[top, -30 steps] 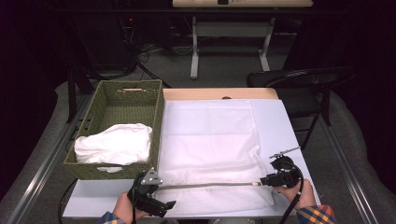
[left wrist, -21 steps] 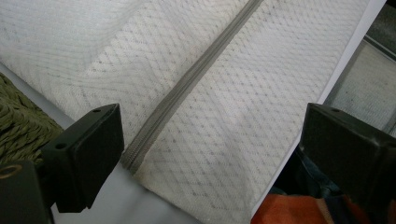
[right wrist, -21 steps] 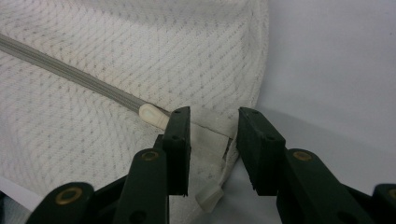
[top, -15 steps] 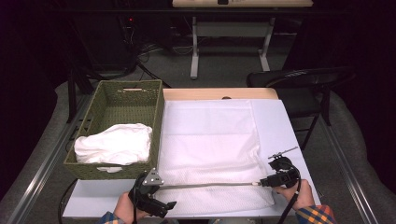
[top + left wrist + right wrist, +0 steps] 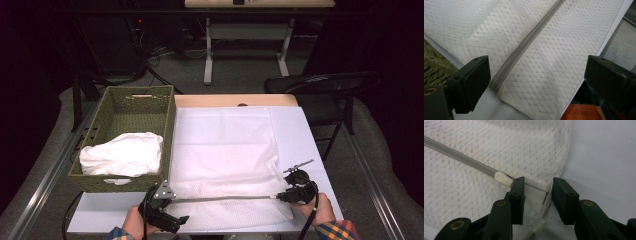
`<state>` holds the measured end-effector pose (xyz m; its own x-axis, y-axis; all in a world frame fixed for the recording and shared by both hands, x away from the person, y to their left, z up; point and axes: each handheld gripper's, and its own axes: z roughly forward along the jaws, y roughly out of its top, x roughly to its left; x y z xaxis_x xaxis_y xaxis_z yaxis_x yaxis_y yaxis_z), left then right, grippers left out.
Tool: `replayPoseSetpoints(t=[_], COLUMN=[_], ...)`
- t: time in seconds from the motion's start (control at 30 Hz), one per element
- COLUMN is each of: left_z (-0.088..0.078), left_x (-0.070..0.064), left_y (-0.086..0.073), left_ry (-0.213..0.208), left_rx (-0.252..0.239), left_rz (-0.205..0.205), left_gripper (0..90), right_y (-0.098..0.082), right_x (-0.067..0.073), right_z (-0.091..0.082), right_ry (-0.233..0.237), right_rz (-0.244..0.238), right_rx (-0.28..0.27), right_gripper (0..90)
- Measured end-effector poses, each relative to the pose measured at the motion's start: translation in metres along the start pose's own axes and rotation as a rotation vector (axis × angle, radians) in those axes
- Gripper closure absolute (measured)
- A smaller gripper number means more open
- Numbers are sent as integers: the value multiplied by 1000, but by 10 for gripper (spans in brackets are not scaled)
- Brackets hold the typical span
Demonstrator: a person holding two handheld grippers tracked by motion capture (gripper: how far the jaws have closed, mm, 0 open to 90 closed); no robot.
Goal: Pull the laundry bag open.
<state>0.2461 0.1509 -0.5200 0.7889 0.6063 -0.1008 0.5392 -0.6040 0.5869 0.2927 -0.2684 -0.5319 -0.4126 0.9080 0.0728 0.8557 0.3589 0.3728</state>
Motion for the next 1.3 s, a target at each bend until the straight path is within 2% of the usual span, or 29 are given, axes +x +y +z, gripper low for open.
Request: replayPoseSetpoints(t=[0.13, 0.2, 0.4, 0.47, 0.57, 0.6, 0.77, 0.9, 1.07, 1.3], left_z=[0, 0, 0, 0, -1, -1, -3, -2, 1, 8], left_x=[0, 0, 0, 0, -1, -1, 1, -1, -2, -11], left_y=[0, 0, 0, 0, 3, 3, 7, 10, 18, 34], left_ry=[2, 2, -4, -7, -5, -6, -12, -36, -64, -90], left_rx=[-2, -4, -6, -1, -4, -6, -27, -49, -59, -77], left_rz=[3, 4, 2, 8, 19, 20, 11, 24, 35, 57], left_gripper=[67, 71, 75, 75, 69, 66, 36, 20, 3, 0], right_y=[0, 1, 1, 1, 2, 2, 3, 3, 3, 2], right_x=[-1, -1, -2, -3, -2, 0, 3, 4, 5, 7], right_z=[0, -1, 0, -1, -3, -4, -8, -15, -18, -21], right_ry=[-7, -5, 49, 57, 54, 58, 58, 49, 48, 50], right_rz=[-2, -11, 11, 20, -12, -5, -40, -60, -73, -90], right_rx=[-1, 1, 2, 3, -9, -12, -31, -63, -79, -91], right_gripper=[675, 730, 827, 835, 837, 837, 835, 835, 836, 835])
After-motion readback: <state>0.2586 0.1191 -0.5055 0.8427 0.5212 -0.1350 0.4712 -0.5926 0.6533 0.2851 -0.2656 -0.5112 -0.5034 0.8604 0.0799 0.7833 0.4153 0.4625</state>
